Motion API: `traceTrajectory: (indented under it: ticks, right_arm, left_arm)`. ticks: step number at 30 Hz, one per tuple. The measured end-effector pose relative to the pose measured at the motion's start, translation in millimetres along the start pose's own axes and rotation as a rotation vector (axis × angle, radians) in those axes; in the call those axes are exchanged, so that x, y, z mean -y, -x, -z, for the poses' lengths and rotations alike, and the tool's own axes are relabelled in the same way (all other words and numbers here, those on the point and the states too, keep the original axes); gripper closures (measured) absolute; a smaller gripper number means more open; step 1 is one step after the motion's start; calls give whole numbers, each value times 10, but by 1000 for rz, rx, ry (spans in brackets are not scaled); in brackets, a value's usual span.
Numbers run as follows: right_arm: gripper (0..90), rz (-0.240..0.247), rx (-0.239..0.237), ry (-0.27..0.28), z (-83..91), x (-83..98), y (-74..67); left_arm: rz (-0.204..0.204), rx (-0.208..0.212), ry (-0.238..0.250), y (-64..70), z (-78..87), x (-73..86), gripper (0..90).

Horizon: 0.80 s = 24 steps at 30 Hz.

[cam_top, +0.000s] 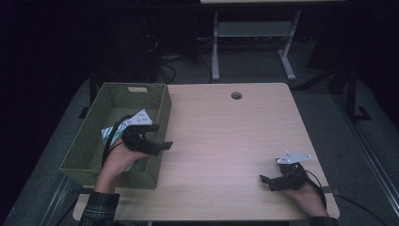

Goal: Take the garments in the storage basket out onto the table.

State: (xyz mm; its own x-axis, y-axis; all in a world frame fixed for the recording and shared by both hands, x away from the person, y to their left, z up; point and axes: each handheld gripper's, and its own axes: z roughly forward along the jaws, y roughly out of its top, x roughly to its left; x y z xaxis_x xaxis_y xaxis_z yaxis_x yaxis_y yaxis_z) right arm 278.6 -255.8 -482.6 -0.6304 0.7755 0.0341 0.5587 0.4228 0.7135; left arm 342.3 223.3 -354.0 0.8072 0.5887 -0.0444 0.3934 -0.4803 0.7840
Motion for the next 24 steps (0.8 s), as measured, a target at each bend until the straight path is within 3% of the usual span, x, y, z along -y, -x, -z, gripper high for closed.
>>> traceTrajectory:
  ticks: [9,24]
  right_arm:
    - [61,0,0,0,0,0,0]
    - [61,0,0,0,0,0,0]
  left_arm:
    - [13,-17,1,-67,66,45,150]
    - [44,-85,-9,-220,162,155,150]
